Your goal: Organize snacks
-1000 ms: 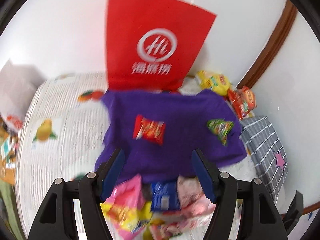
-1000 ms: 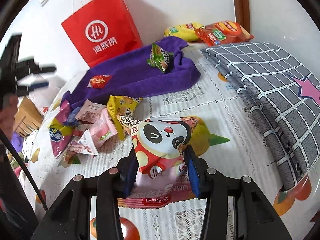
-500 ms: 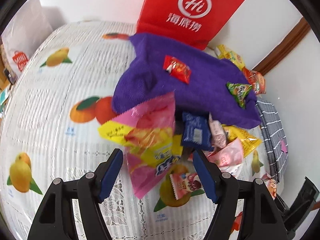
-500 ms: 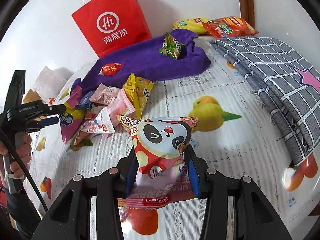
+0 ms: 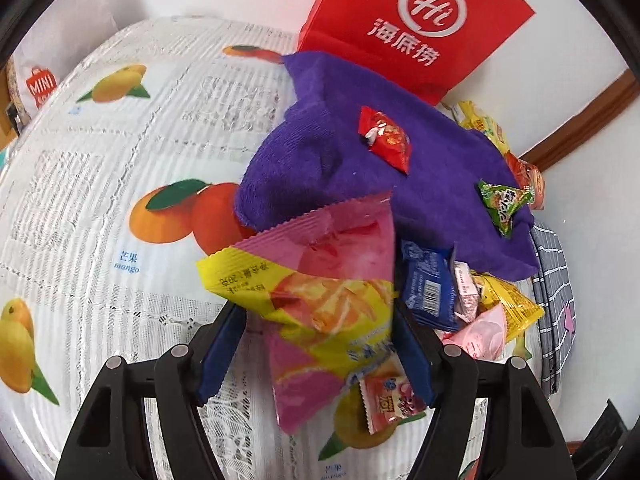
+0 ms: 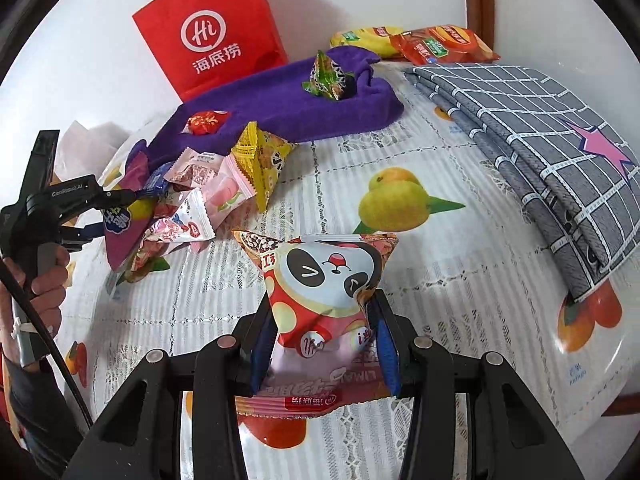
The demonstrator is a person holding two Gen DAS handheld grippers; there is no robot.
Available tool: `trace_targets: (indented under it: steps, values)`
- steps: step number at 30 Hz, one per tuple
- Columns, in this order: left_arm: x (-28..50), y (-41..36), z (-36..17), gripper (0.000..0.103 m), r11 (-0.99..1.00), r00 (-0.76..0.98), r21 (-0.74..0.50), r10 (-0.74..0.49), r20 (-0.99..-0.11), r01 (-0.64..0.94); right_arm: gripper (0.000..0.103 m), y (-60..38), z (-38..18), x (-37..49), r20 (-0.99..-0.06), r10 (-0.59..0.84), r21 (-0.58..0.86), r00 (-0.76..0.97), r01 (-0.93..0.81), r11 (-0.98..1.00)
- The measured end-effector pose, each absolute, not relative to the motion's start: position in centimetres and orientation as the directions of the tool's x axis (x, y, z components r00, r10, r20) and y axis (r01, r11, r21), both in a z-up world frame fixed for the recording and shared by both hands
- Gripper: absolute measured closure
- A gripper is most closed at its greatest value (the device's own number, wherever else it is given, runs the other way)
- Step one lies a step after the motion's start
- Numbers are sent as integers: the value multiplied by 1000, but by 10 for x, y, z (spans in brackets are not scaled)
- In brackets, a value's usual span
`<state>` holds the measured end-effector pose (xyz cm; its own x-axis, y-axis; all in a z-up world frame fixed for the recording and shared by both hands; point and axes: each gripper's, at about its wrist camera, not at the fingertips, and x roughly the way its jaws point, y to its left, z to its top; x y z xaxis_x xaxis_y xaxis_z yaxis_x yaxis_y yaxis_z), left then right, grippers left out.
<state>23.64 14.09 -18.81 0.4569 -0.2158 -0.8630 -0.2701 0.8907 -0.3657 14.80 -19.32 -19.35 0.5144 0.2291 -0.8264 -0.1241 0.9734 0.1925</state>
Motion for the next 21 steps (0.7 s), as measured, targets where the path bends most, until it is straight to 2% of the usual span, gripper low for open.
trace_targets:
  steps: [8, 10, 21]
  values:
    - [233, 149, -192, 36, 871, 479, -419, -262, -838, -255, 59, -178, -190, 144, -829, 208, 182, 519, -102, 978]
    - [230, 153, -191, 45, 855, 491, -455, -295, -820, -247, 59, -173, -188, 143, -828, 204, 175, 522, -105, 979]
    - [205, 164, -178, 50, 872, 498, -458, -325, -804, -171, 59, -147, -171, 125, -809, 179, 130, 560, -127, 983]
